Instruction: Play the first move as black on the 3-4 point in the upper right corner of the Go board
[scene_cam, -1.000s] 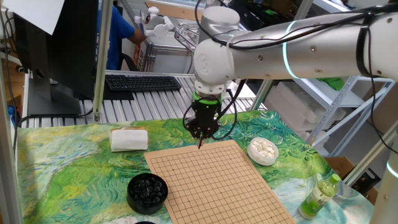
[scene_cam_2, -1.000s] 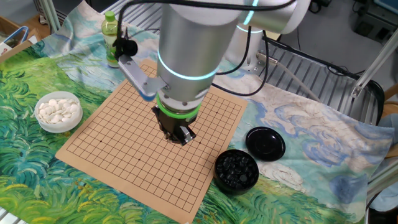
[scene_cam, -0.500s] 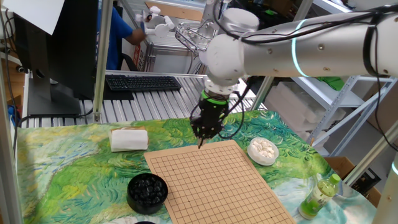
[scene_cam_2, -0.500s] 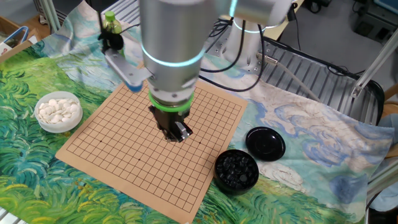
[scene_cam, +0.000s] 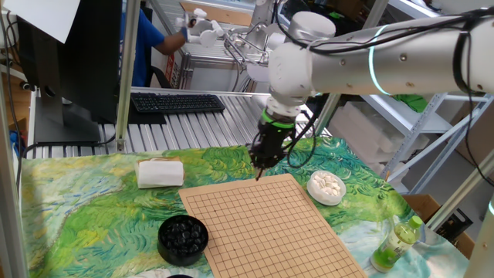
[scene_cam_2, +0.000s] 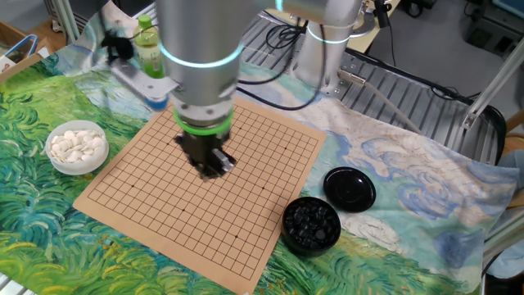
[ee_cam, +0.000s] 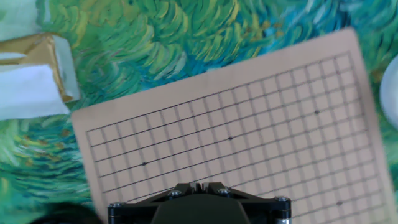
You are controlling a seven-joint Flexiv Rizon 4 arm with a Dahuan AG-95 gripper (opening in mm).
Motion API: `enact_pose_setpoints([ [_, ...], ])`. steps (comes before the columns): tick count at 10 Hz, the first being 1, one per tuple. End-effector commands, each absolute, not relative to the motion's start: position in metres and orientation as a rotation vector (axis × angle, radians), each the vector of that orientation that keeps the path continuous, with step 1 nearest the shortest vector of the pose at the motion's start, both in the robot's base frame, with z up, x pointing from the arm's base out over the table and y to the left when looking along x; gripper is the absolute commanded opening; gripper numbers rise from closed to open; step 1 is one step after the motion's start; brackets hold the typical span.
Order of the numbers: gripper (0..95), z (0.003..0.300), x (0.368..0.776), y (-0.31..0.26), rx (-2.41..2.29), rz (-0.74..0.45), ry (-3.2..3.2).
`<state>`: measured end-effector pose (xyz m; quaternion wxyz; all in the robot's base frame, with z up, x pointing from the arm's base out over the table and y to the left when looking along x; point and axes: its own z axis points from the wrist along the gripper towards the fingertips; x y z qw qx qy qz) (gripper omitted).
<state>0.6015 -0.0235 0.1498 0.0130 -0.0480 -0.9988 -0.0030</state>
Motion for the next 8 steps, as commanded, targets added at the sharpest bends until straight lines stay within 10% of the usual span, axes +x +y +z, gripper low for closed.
enact_pose_setpoints([
  [1,0.0,0.145,0.604,-0.051,-0.071,-0.064,-3.111],
  [8,0.0,0.130,0.598,-0.107,0.014,-0.212,-3.098],
])
